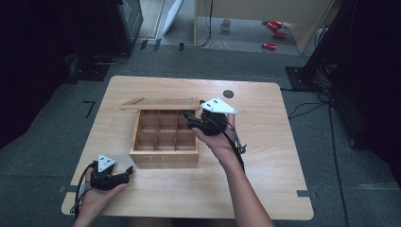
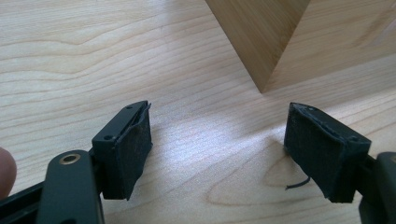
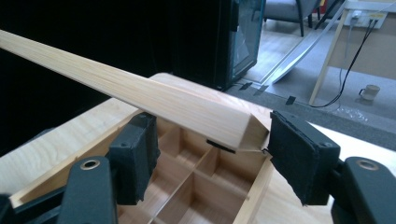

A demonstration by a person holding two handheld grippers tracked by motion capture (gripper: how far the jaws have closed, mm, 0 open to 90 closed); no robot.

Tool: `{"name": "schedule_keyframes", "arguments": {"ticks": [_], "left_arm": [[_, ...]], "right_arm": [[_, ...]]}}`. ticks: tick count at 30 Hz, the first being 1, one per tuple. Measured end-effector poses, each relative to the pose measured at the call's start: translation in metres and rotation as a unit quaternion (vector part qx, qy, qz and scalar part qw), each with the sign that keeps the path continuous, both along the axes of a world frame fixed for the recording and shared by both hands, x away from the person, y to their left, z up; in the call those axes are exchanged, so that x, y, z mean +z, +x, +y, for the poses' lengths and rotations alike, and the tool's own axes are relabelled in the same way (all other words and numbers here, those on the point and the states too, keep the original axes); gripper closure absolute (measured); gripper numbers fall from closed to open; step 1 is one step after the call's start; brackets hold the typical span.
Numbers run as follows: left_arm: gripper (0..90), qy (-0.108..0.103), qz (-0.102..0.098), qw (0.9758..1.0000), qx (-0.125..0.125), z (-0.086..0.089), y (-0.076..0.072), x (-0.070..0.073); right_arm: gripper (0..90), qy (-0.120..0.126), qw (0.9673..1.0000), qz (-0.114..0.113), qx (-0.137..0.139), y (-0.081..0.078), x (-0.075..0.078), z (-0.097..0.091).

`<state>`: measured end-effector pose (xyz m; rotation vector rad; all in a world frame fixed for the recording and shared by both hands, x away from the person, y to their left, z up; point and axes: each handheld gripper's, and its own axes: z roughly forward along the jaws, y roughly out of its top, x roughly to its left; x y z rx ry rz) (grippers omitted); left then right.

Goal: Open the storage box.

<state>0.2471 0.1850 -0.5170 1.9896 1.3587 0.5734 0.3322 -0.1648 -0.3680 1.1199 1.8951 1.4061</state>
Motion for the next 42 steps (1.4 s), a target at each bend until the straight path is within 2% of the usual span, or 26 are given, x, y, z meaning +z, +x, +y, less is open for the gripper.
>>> {"name": "schedule_keyframes", "arguments": {"ticks": [6,12,19,25,30,35,40,42], "left_arm": [[23.8,-0.003,0.000,1.0000,0.000,0.000,0.000,0.000],[23.9,-0.004,0.001,1.0000,-0.001,0.000,0.001,0.000],[24.1,-0.005,0.000,1.0000,-0.002,0.000,0.001,0.000],[24.2,-0.006,0.000,1.0000,-0.003,0.000,0.001,0.000],[24.2,-0.007,-0.001,1.0000,-0.004,0.000,0.001,0.000],[24.5,-0.005,-0.001,1.0000,-0.004,-0.001,0.001,0.000],[24.5,-0.007,-0.001,1.0000,-0.003,-0.001,0.002,0.000],[24.5,-0.004,0.000,1.0000,-0.005,-0.001,0.002,0.000]], "right_arm": [[38.5,-0.001,0.9999,-0.012,0.008,0.017,0.003,-0.003],[40.5,0.002,0.9999,-0.006,0.013,0.035,-0.002,-0.006],[42.2,0.026,0.9994,0.013,0.022,0.055,-0.008,-0.012],[42.7,0.001,0.9993,0.017,0.032,0.073,-0.016,-0.012],[42.8,0.003,0.9991,0.017,0.039,0.083,-0.020,-0.010],[43.2,0.026,0.9984,0.020,0.046,0.094,-0.026,-0.013],[43.8,0.003,0.9981,0.026,0.055,0.105,-0.033,-0.011],[44.4,0.004,0.9980,0.026,0.057,0.108,-0.035,-0.011]]}}
